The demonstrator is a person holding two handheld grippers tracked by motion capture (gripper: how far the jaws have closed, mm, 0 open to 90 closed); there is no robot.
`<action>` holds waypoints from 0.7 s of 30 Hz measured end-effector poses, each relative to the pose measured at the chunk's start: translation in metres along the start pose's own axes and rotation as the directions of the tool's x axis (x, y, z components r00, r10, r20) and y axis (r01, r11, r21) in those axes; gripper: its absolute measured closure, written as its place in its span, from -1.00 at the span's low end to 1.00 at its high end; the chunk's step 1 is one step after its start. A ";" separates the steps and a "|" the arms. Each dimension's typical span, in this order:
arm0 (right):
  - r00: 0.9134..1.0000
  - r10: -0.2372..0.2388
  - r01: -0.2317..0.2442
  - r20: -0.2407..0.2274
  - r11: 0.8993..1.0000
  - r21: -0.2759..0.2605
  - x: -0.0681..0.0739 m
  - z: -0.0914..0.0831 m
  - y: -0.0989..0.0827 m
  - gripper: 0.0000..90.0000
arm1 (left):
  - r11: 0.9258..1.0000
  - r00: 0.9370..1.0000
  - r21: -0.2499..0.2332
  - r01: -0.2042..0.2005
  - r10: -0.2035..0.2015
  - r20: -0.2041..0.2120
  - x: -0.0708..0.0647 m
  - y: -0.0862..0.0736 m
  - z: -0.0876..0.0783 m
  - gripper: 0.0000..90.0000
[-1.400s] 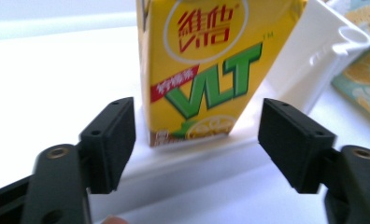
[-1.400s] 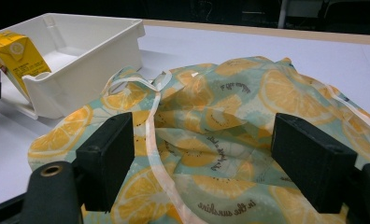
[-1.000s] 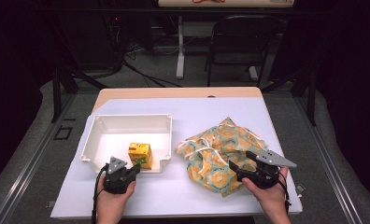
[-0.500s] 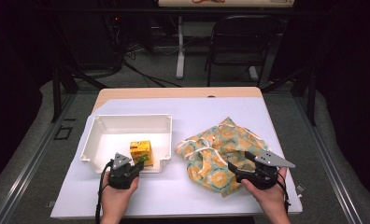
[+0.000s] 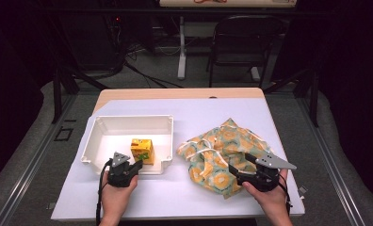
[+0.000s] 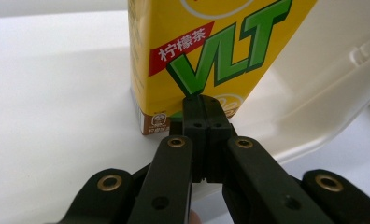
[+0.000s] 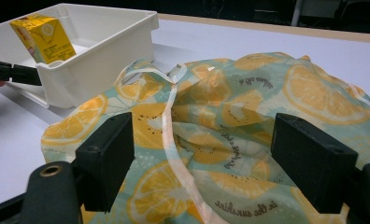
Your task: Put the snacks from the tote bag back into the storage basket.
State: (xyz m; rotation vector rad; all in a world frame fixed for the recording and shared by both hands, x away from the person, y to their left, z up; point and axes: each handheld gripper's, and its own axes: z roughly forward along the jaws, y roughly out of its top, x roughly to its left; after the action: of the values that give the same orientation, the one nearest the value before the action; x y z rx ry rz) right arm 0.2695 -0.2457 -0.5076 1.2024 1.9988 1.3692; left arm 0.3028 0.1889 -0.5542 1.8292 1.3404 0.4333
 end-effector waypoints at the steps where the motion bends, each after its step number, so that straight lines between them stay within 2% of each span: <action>1: 1.000 -0.001 0.001 -0.006 1.000 -0.001 0.000 0.000 0.000 -0.54 | 1.000 1.000 0.002 0.000 0.000 -0.003 0.001 0.001 0.001 1.00; 9: 1.000 -0.008 0.008 -0.009 1.000 -0.001 0.001 0.000 0.000 -0.53 | 1.000 1.000 0.009 0.009 -0.009 0.001 0.003 0.001 0.001 1.00; 10: 1.000 -0.010 0.010 -0.009 1.000 0.002 0.001 -0.001 0.000 -0.53 | 1.000 1.000 -0.004 0.014 -0.014 0.003 0.003 0.000 0.001 1.00; 18: 1.000 -0.009 0.009 -0.006 1.000 -0.003 -0.001 -0.002 0.000 -0.53 | 0.999 0.999 -0.018 0.044 -0.044 0.006 0.011 0.001 -0.011 1.00; 21: 1.000 -0.010 0.010 -0.006 1.000 -0.004 -0.001 -0.003 0.001 -0.53 | 0.998 0.998 -0.030 0.057 -0.058 -0.006 0.016 0.002 -0.017 1.00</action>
State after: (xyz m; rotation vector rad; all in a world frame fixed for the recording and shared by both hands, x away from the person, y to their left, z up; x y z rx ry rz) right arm 0.2682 -0.2481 -0.5059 1.1864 2.0023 1.3726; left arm 0.2987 0.2099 -0.5449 1.7617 1.3807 0.4276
